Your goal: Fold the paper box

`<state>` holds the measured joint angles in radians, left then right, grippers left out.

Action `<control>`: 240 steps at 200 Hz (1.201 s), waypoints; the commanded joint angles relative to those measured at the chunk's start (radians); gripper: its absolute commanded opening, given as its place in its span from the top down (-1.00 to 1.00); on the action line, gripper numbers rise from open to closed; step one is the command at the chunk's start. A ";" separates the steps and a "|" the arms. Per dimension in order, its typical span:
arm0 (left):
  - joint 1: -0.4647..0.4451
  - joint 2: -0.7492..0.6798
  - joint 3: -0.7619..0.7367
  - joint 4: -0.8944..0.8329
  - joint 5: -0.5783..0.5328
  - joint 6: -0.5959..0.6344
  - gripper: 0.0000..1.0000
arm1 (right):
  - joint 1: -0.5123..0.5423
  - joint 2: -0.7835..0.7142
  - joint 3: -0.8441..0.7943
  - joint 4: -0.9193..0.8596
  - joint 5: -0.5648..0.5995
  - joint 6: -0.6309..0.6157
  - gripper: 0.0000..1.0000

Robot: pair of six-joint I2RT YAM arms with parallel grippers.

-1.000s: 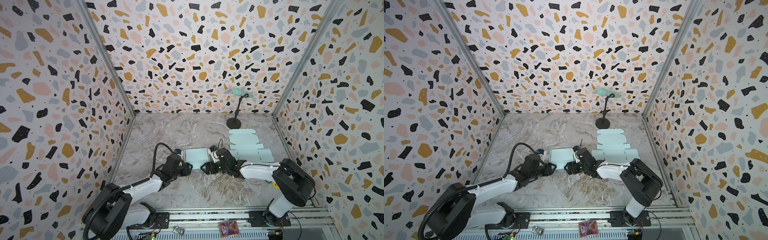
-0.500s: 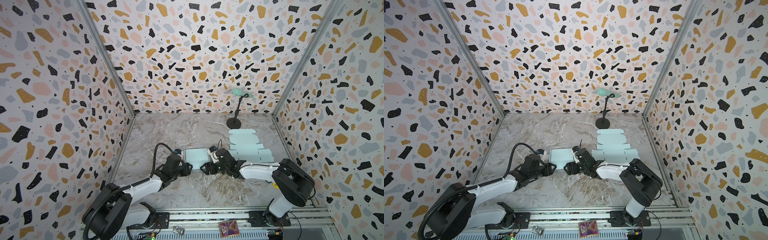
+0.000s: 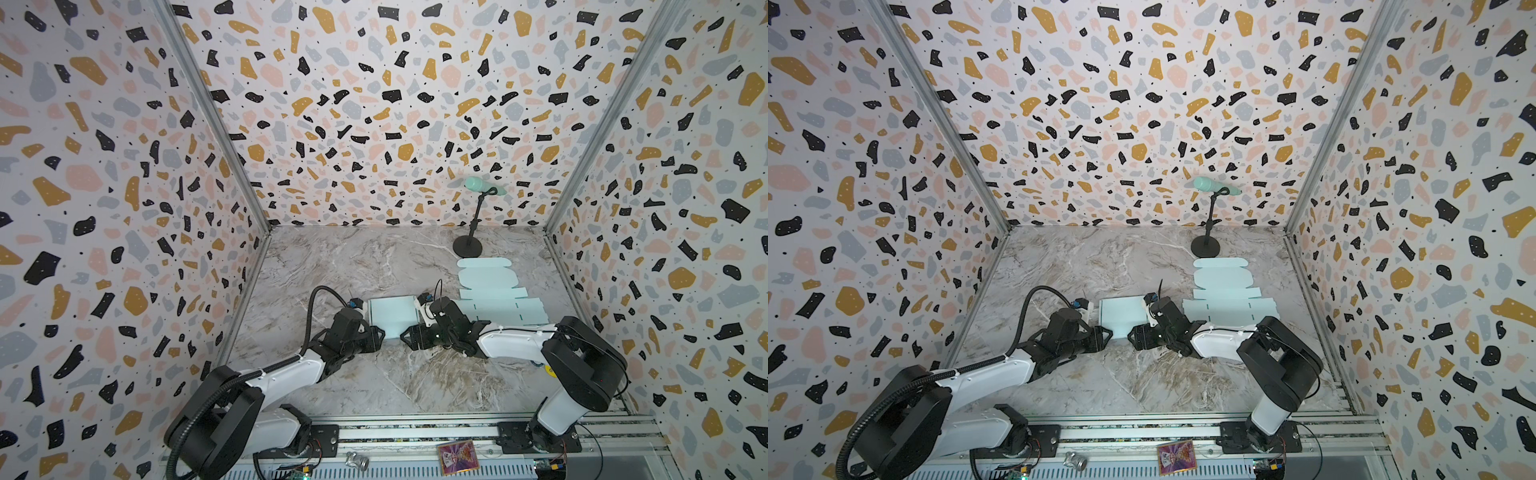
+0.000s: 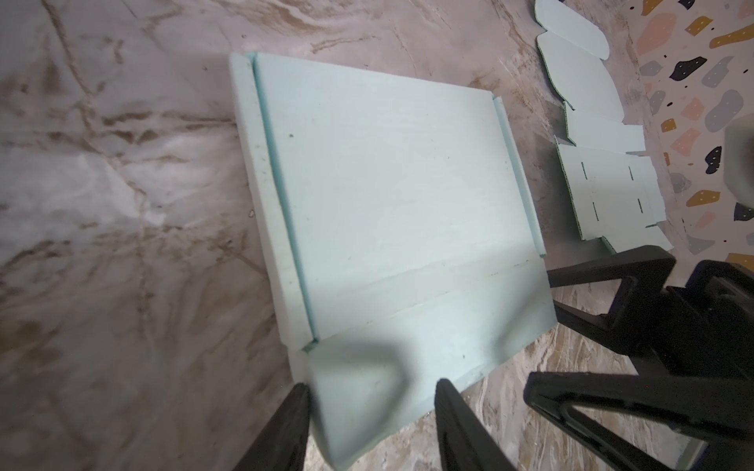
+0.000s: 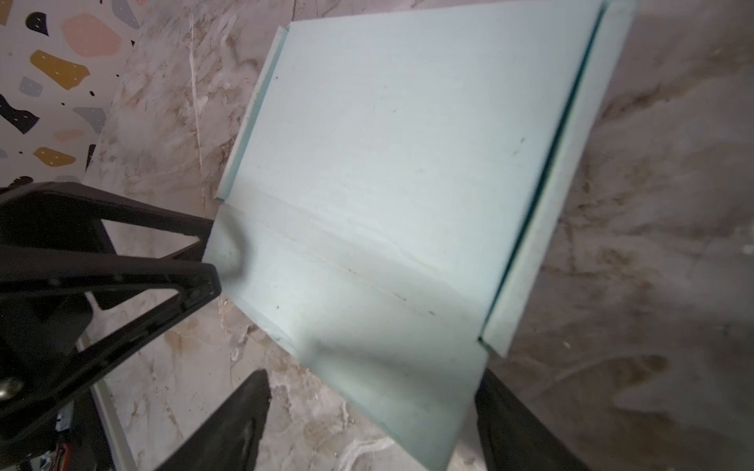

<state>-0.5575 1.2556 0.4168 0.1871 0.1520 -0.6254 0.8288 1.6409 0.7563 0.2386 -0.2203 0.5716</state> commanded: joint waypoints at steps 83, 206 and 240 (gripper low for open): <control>-0.005 -0.004 -0.009 0.032 -0.017 0.003 0.00 | 0.023 -0.014 0.030 -0.001 0.016 -0.001 -0.59; -0.005 0.058 0.013 0.052 -0.078 0.082 0.11 | 0.023 0.028 0.049 0.007 0.029 -0.009 -0.39; -0.005 0.082 0.014 0.057 -0.091 0.098 0.14 | 0.023 0.031 0.051 0.004 0.037 -0.012 -0.38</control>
<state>-0.5575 1.3197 0.4171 0.2134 0.0715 -0.5579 0.8429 1.6691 0.7719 0.2386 -0.1856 0.5709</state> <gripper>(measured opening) 0.432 0.692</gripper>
